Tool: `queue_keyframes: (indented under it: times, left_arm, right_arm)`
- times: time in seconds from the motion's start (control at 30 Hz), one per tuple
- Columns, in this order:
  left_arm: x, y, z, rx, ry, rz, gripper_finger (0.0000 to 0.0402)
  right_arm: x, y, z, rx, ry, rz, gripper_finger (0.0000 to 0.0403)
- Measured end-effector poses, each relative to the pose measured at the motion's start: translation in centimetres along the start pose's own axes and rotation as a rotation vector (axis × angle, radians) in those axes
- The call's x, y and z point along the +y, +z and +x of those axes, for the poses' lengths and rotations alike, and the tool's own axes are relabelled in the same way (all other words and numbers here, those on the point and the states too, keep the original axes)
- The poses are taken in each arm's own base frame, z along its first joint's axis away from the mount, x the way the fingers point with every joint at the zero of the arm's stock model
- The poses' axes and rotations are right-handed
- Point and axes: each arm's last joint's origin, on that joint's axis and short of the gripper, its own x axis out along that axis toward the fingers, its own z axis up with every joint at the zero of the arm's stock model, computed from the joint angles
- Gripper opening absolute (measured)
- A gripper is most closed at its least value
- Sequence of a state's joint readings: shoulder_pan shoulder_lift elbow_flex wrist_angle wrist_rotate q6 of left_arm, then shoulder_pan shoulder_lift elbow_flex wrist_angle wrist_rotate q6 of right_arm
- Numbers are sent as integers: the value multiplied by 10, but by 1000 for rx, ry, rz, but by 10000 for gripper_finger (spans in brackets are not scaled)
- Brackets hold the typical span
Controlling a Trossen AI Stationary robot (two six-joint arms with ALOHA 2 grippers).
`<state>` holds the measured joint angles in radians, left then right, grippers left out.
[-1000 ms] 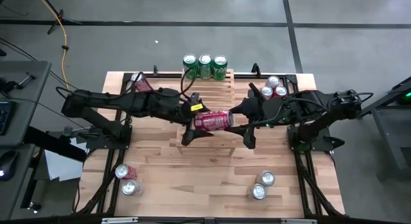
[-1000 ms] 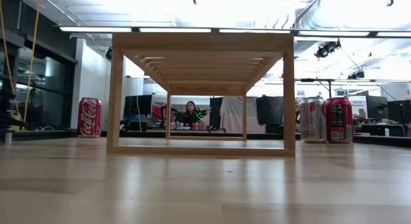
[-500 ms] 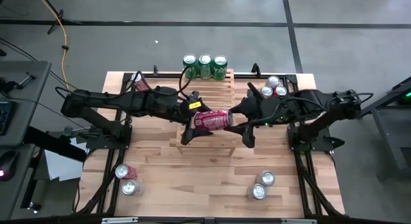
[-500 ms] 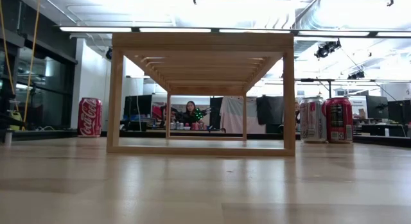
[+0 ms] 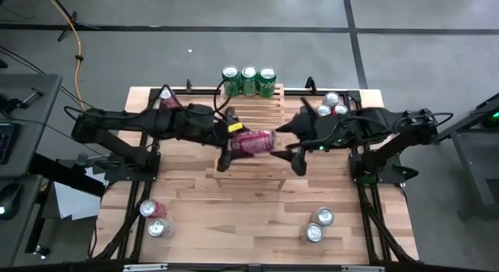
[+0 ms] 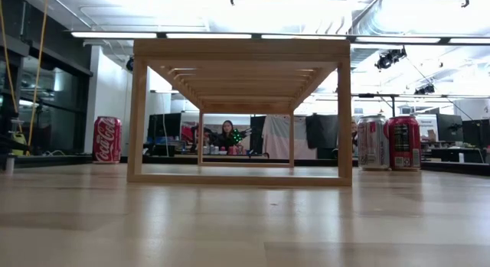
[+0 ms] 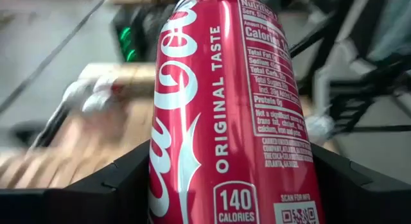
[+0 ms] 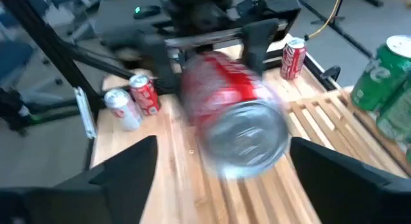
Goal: Place canned beverage on shelf
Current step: Put the bottom right red soda can on the shelf
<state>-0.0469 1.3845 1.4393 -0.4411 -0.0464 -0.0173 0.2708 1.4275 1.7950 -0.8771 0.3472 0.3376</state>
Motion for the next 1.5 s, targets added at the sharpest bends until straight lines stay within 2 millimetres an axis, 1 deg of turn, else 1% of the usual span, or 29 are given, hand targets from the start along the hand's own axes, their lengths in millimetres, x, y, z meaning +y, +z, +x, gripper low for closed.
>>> queue_keyframes:
  times: [0.07, 0.1, 0.2, 0.27, 0.33, 0.4, 0.5, 0.6, 0.7, 0.8, 0.9, 0.97, 1.07, 1.23, 1.3, 1.37, 1.43, 1.5]
  left_arm:
    - [8, 0, -8, 10, 69, -8, 284]
    - [12, 2, -16, -5, 101, -15, 284]
    - [20, 8, -46, -46, 140, -55, 284]
    - [24, 11, -61, -92, 145, -91, 284]
    - [26, 8, -72, -136, 153, -130, 284]
    - [26, 5, -82, -244, 139, -181, 284]
    - [24, -12, -92, -431, 87, -283, 284]
    - [23, -44, -84, -602, -8, -407, 284]
    - [20, -74, -76, -811, -146, -534, 284]
    - [18, -95, -75, -1010, -283, -643, 284]
    - [18, -110, -70, -1086, -344, -703, 284]
    - [18, -111, -69, -1126, -364, -709, 284]
    - [18, -107, -70, -1161, -387, -713, 284]
    - [18, -103, -61, -1110, -381, -714, 284]
    - [18, -101, -55, -1063, -349, -702, 284]
    - [19, -101, -43, -975, -291, -693, 284]
    - [19, -102, -31, -887, -231, -674, 284]
    - [20, -98, -23, -847, -184, -652, 284]
  right_arm:
    - [-3, 1, -7, -10, -15, 25, 360]
    - [-3, 0, -9, -3, -19, 29, 366]
    - [-7, -3, -13, 13, -56, 36, 371]
    - [-10, -3, -19, 9, -88, 40, 372]
    - [-12, -5, -22, 14, -122, 42, 373]
    - [-14, -8, -21, 40, -149, 32, 374]
    - [-14, -11, -19, 45, -174, 23, 374]
    - [-14, -15, -14, 54, -191, 12, 375]
    - [-14, -21, -3, 49, -201, 12, 375]
    - [-11, -27, 11, 25, -186, 4, 375]
    - [-9, -29, 25, -41, -151, 1, 376]
    - [-9, -28, 35, -100, -109, 15, 376]
    - [-10, -26, 46, -188, -50, 39, 376]
    - [-16, -20, 58, -345, 39, 105, 376]
    - [-19, -15, 60, -428, 86, 153, 376]
    - [-23, -11, 63, -512, 109, 212, 376]
    - [-28, -9, 65, -560, 118, 267, 376]
    - [-32, -6, 68, -586, 121, 311, 376]
